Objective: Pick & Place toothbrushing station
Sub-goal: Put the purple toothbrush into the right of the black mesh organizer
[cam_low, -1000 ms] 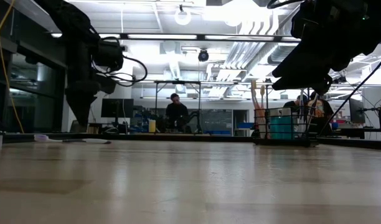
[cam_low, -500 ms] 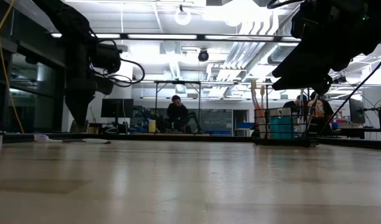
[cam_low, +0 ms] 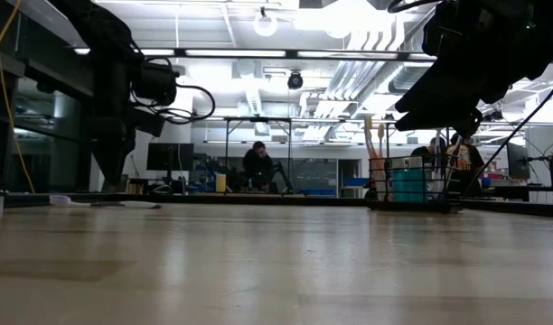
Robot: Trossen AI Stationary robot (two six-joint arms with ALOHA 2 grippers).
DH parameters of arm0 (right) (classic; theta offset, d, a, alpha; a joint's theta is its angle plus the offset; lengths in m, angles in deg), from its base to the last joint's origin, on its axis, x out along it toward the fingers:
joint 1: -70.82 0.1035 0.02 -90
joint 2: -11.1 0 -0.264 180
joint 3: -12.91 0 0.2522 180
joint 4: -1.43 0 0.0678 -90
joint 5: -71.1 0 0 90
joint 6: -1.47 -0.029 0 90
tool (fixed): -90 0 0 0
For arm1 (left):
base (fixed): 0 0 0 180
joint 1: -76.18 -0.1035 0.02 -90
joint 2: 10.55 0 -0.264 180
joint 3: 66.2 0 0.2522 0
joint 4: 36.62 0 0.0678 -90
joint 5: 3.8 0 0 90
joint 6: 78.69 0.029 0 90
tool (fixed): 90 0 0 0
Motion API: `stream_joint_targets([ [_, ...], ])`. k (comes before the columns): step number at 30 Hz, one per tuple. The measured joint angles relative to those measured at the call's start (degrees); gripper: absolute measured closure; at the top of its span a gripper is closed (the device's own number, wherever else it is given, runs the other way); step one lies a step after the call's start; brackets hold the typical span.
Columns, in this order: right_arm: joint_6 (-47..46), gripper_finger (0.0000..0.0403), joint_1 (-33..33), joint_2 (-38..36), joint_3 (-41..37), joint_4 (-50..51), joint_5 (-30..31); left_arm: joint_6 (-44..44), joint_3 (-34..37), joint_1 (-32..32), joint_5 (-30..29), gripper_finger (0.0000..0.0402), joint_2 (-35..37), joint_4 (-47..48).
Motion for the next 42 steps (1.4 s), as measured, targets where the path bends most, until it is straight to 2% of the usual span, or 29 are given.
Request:
stream_joint_targets([
  [19,-0.37,0.0241,0.00,0.00,0.02,0.00,-0.04,-1.69,-0.03,-2.38,0.00,0.0242,-11.32,-1.79],
  [42,-0.22,0.0241,0.02,0.00,0.02,0.02,-0.04,-0.38,0.04,-2.10,-1.95,0.0242,-12.13,-4.40],
])
